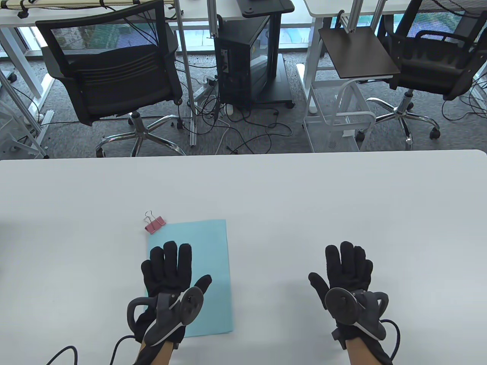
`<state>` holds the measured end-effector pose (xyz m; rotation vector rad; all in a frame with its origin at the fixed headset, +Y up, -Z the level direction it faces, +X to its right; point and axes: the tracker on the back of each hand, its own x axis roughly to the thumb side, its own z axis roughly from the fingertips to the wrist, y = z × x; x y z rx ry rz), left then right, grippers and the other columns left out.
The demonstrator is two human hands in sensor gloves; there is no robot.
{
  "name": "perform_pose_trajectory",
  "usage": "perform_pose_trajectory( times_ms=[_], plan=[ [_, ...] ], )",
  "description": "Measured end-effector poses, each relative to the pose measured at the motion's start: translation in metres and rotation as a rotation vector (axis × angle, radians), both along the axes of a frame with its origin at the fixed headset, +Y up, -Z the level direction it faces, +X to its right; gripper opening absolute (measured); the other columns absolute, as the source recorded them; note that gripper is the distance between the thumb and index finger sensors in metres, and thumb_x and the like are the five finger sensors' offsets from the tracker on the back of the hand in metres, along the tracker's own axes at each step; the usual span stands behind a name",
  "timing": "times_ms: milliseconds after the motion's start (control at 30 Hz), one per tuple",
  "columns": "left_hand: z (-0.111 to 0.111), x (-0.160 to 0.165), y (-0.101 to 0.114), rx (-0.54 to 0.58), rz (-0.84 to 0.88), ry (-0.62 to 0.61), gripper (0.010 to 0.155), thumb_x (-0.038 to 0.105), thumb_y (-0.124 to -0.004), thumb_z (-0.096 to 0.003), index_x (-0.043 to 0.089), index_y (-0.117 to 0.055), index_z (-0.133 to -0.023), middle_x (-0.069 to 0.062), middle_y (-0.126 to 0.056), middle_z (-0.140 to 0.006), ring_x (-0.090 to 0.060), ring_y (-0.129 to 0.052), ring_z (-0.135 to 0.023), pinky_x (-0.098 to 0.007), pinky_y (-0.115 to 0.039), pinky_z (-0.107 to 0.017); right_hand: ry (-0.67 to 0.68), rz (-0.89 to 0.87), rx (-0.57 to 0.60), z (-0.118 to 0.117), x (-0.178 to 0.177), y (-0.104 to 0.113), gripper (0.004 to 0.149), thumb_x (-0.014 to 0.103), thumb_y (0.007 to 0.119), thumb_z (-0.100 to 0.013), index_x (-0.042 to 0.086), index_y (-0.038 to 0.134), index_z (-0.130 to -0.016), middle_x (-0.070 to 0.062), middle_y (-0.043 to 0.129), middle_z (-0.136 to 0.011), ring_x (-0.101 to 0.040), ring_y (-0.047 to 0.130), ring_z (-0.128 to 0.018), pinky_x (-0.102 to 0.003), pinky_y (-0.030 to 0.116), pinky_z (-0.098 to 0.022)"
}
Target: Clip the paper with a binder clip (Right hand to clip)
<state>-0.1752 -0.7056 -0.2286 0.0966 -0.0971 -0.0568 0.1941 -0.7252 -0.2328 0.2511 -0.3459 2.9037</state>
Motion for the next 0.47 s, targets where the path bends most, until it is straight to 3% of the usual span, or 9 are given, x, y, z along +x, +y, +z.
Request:
perform_pose_trajectory(
  times_ms=[467],
  plan=[
    [0.0,-0.002,-0.0005,-0.007,0.026,0.003,0.081,0.065,-0.041,-0.0608,0.016,-0.021,-0.121,-0.024,-0.025,-0.128,-0.055,-0.03,-0.113,-0.067,-0.032,-0.079,-0.001,0.004,-0.024,0.0014,-0.0007,-0.0005,0.08,0.043,0.058,-0.062,-0.01,0.033,-0.116,-0.046,0.019,-0.112,-0.071,0.016,-0.093,-0.078,0.021,-0.061]
  ],
)
